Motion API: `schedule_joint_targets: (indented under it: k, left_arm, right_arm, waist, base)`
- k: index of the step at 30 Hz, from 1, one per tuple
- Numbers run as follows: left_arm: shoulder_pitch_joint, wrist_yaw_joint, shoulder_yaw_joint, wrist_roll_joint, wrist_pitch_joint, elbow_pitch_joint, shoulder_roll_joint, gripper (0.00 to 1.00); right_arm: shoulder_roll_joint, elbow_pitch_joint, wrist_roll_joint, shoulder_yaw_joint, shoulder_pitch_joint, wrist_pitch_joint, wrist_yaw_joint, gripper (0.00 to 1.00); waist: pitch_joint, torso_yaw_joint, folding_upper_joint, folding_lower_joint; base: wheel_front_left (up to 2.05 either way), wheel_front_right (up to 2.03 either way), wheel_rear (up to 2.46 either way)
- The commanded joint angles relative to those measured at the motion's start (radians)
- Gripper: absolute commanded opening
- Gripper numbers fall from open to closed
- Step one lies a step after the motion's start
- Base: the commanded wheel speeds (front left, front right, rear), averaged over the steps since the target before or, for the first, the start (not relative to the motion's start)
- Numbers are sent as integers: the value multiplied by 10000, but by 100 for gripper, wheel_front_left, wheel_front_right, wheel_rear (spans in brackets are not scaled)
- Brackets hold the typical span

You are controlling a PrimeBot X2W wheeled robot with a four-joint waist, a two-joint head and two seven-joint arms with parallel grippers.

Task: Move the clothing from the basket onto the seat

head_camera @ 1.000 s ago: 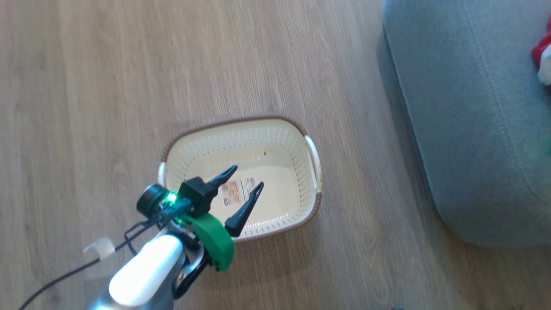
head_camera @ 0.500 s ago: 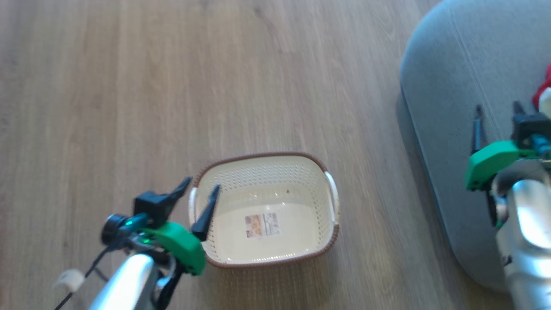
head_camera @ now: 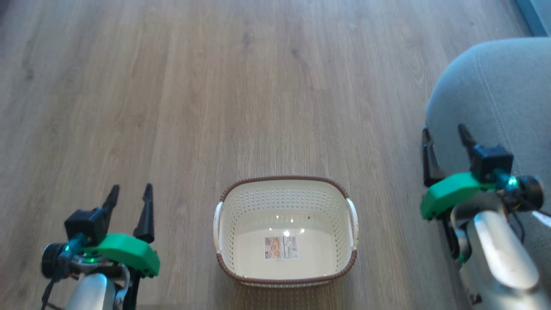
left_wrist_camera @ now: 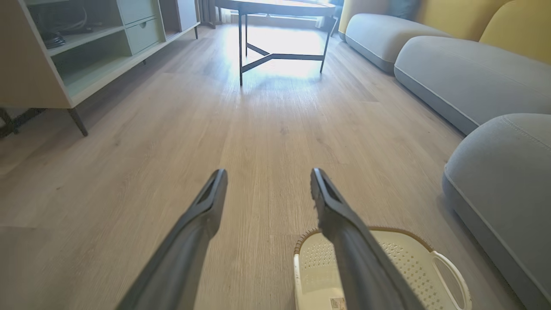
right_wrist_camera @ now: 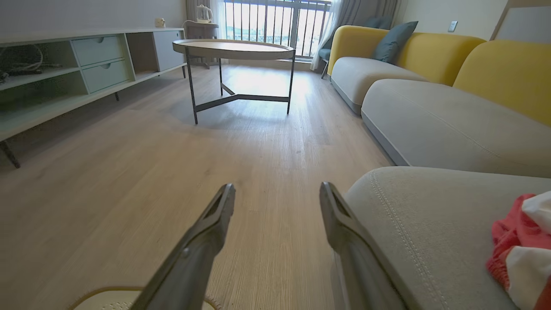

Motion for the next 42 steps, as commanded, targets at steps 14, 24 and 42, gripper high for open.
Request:
schedule_joint_targets:
  k: [14,24,42]
  left_arm:
    - [640,-191,1439,1187,-51,-1211,-597,100]
    - [881,-280,1585,1365,-51,-1527,-866,100]
    - [916,-316,1359,1274,-51,-1513,-934,100]
  right_arm:
    - [588,-1050,-243,211,1643,-122,21,100]
    - [746,-1188,-459,274,1991,-122,21,100]
    - [772,-1325,-273,482,1971,-122,21,100]
  waist:
    - [-480,110,0,1]
    - [-406,-170,0,1]
    - [-306,-244,0,1]
  base:
    - [0,0,0]
    - [0,0,0]
    - [0,0,0]
